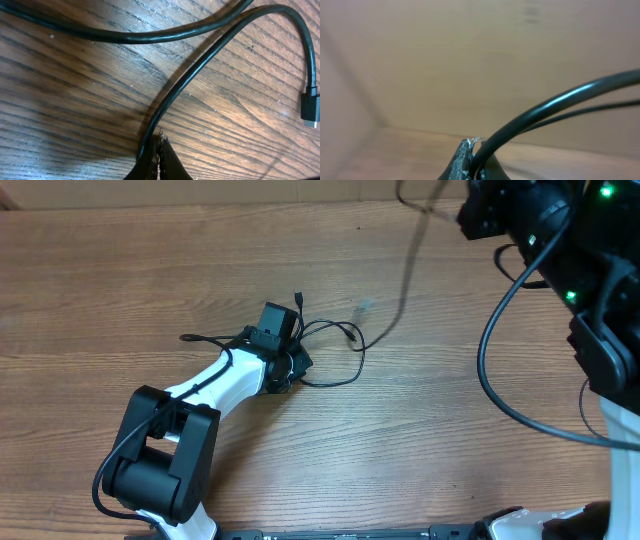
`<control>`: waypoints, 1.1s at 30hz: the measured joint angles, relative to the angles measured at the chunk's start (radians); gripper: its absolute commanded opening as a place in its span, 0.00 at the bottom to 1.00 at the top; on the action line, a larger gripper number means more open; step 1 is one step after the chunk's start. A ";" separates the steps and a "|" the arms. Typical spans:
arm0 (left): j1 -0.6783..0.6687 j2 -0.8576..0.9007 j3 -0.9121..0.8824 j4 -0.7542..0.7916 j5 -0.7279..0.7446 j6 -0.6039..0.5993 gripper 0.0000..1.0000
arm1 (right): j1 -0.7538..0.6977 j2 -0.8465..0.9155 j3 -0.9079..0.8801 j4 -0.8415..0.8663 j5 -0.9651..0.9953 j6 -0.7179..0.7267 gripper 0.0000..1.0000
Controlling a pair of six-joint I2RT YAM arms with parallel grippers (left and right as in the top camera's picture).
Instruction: Untangle cables
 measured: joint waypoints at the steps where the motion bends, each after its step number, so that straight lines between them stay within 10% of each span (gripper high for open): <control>1: 0.000 0.000 0.000 0.000 0.000 0.000 0.06 | -0.001 0.012 0.000 -0.010 0.071 -0.013 0.04; 16: 0.000 0.000 0.005 -0.004 -0.004 0.000 0.10 | -0.241 0.236 -0.016 0.348 0.632 -0.141 0.04; 23: 0.000 0.000 0.005 -0.005 -0.012 0.000 0.07 | -0.432 0.235 -0.017 0.576 0.631 -0.205 0.04; 33: 0.000 0.000 0.009 -0.015 -0.019 0.000 0.11 | -0.680 0.309 -0.016 0.478 0.385 -0.252 0.04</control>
